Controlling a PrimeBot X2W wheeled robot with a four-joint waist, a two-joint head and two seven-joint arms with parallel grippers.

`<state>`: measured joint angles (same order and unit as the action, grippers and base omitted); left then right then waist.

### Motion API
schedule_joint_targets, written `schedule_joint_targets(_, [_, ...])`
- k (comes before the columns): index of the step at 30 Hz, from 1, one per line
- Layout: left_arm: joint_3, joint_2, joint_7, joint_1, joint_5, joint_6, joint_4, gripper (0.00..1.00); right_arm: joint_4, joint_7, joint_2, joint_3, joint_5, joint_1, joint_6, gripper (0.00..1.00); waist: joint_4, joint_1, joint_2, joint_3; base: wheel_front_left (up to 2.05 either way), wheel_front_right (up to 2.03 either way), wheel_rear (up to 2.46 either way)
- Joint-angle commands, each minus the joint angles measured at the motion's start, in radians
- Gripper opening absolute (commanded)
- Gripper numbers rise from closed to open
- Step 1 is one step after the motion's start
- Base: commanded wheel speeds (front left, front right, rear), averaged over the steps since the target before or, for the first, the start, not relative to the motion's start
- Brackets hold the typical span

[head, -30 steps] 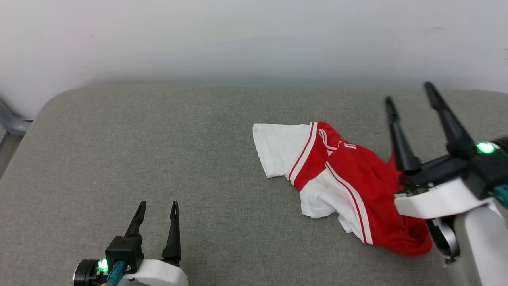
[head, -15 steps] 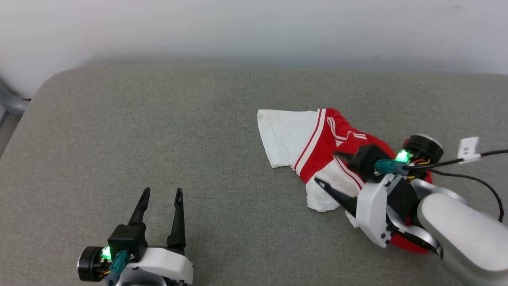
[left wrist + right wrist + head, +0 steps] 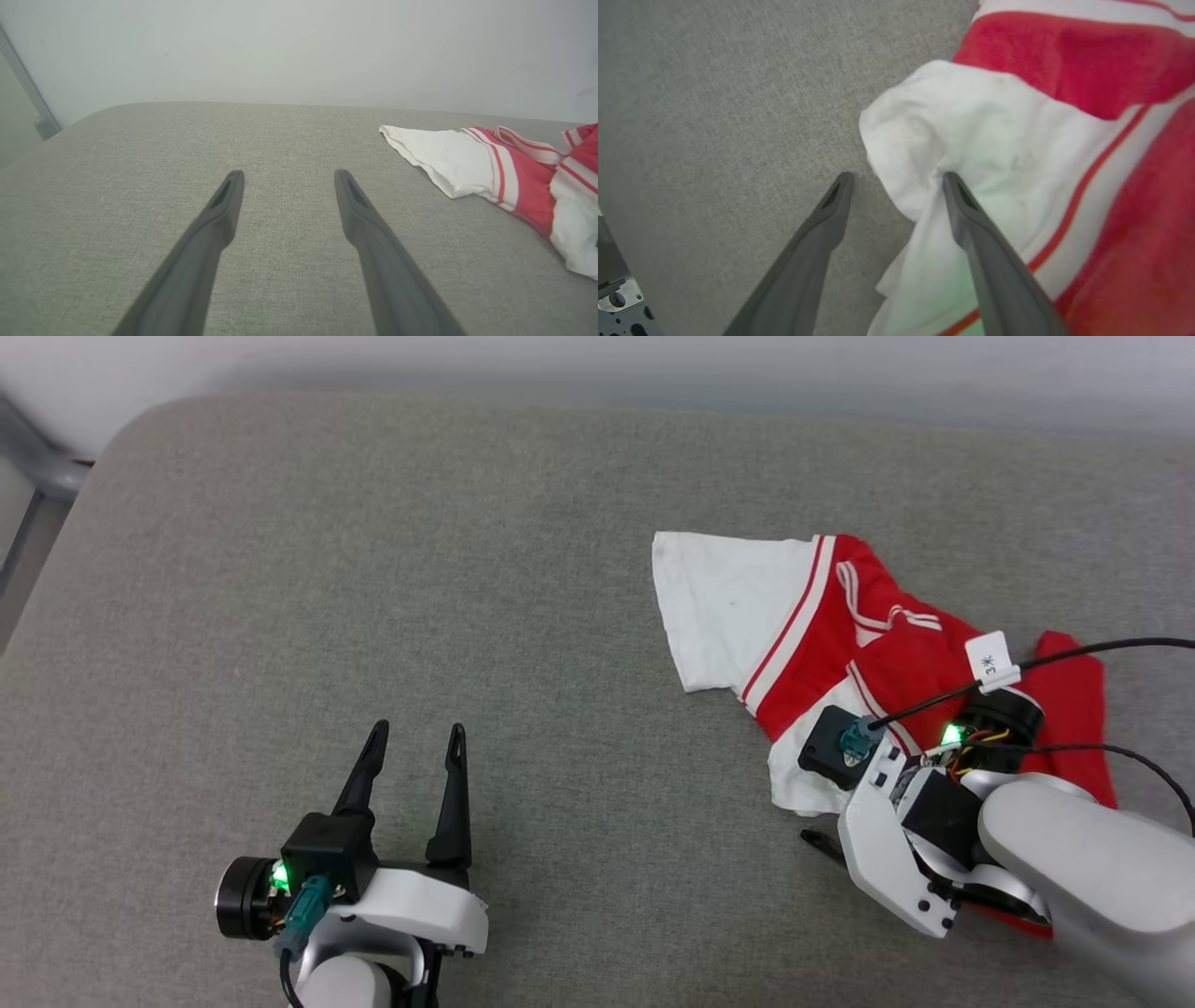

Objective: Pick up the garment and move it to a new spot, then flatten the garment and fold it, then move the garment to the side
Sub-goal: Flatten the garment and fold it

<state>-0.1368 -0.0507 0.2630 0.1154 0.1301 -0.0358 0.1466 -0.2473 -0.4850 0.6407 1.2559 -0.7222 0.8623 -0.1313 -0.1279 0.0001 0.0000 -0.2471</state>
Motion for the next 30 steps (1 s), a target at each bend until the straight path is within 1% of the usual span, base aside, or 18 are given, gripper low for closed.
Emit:
schedule_joint_targets(1, [-0.007, 0.001, 0.003, 0.017, 0.005, -0.002, -0.003, 1.00, -0.022, -0.005, -0.011, 0.009, -0.002, 0.018, 0.001, 1.00, -0.023, -0.0001, 0.0000, -0.028, 0.00, 0.00, 0.00])
schedule_joint_targets(5, [-0.028, 0.001, 0.003, 0.034, 0.015, -0.012, 0.001, 1.00, -0.097, -0.031, -0.038, 0.029, -0.003, -0.010, 0.001, 1.00, -0.045, -0.0001, 0.0000, -0.048, 0.00, 0.00, 0.00])
schedule_joint_targets(7, [-0.032, 0.001, 0.003, 0.036, 0.022, -0.017, 0.005, 1.00, -0.107, -0.066, -0.049, 0.037, -0.007, -0.047, 0.001, 1.00, -0.052, -0.0001, 0.0000, -0.050, 0.00, 0.00, 0.00])
schedule_joint_targets(8, [-0.032, 0.001, 0.003, 0.036, 0.023, -0.019, 0.007, 1.00, -0.103, -0.080, -0.052, 0.041, -0.007, -0.065, 0.000, 0.85, -0.054, -0.0001, 0.0000, -0.049, 0.00, 0.00, 0.00])
schedule_joint_targets(9, [-0.032, 0.001, 0.003, 0.036, 0.023, -0.020, 0.008, 1.00, -0.096, -0.086, -0.054, 0.044, -0.007, -0.077, -0.001, 0.08, -0.055, -0.0001, 0.0000, -0.048, 0.00, 0.00, 0.00])
schedule_joint_targets(10, [-0.030, 0.001, 0.003, 0.034, 0.024, -0.019, 0.010, 1.00, -0.086, -0.092, -0.053, 0.046, -0.007, -0.087, -0.001, 0.00, -0.054, -0.0001, 0.0000, -0.044, 0.00, 0.00, 0.00])
schedule_joint_targets(11, [-0.028, 0.001, 0.003, 0.030, 0.024, -0.021, 0.012, 1.00, -0.079, -0.093, -0.049, 0.046, -0.009, -0.092, -0.001, 0.00, -0.053, -0.0001, 0.0000, -0.039, 0.00, 0.00, 0.00])
schedule_joint_targets(14, [-0.017, 0.001, 0.003, 0.012, 0.022, -0.023, 0.018, 1.00, -0.062, -0.044, -0.038, 0.040, -0.014, -0.074, -0.002, 0.00, -0.041, -0.0001, 0.0000, -0.017, 0.00, 0.00, 0.00])
schedule_joint_targets(18, [0.001, 0.001, 0.003, -0.006, 0.013, -0.017, 0.020, 1.00, -0.018, 0.043, -0.027, 0.031, -0.016, -0.046, -0.001, 0.00, -0.014, -0.0001, 0.0000, 0.022, 0.00, 0.00, 0.00])
schedule_joint_targets(24, [0.029, 0.001, 0.003, -0.041, 0.002, -0.010, 0.011, 1.00, 0.055, 0.186, 0.010, 0.014, -0.067, -0.009, 0.001, 0.00, 0.047, -0.0001, 0.0000, 0.079, 0.00, 0.00, 0.00])
schedule_joint_targets(27, [0.037, 0.000, 0.003, -0.053, -0.004, -0.002, 0.007, 1.00, 0.100, 0.230, 0.035, -0.012, -0.091, -0.007, 0.001, 0.00, 0.075, -0.0001, 0.0000, 0.093, 0.00, 0.00, 0.00])
schedule_joint_targets(30, [0.045, 0.001, 0.003, -0.060, -0.004, -0.003, 0.002, 1.00, 0.133, 0.272, 0.066, -0.070, -0.122, -0.015, 0.001, 0.00, 0.100, -0.0001, 0.0000, 0.097, 0.00, 0.00, 0.00])
